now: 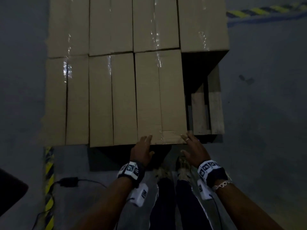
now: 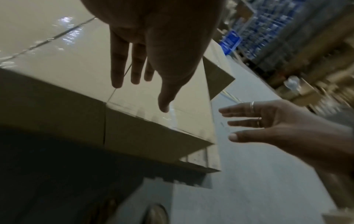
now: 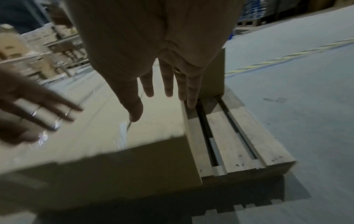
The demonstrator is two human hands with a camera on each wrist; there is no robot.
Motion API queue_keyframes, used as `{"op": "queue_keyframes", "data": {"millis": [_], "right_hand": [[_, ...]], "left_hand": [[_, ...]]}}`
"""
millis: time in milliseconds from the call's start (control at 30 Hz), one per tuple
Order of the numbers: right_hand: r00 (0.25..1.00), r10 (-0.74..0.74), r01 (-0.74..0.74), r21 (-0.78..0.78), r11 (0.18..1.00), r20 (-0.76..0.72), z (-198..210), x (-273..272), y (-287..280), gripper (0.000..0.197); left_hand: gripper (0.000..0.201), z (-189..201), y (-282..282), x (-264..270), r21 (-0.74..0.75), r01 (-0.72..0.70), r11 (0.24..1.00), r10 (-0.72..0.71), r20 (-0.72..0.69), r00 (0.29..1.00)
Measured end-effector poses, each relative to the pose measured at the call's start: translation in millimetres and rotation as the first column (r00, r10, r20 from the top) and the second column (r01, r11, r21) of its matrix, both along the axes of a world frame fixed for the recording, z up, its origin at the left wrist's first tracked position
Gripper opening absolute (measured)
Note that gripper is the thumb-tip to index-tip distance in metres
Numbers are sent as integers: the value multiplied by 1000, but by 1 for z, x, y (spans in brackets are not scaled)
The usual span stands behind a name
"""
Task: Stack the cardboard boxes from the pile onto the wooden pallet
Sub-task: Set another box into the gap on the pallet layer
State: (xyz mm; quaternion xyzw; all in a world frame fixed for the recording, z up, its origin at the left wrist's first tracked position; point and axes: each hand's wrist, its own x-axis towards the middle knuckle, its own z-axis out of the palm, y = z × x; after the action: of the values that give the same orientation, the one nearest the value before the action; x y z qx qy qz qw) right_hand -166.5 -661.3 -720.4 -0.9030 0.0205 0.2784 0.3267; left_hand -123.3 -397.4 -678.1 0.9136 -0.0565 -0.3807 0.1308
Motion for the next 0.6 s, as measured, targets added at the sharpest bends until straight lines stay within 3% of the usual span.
{"op": "queue_keyframes", "data": {"millis": [200,367,600], "right_hand": [[997,-76,77,74,994,-10,87,-15,-10,63],[997,-60,53,150,987,42,164,-19,-15,67],[986,-84,66,132,989,141,267,-22,-34,64]], "left_hand": [[73,86,-16,-42,-75,-83,994,80,-49,996],[68,178,-40,-48,-186,-102,977,107,17,994],[62,279,-79,-17,-250,98,963,-50,192,980]]}}
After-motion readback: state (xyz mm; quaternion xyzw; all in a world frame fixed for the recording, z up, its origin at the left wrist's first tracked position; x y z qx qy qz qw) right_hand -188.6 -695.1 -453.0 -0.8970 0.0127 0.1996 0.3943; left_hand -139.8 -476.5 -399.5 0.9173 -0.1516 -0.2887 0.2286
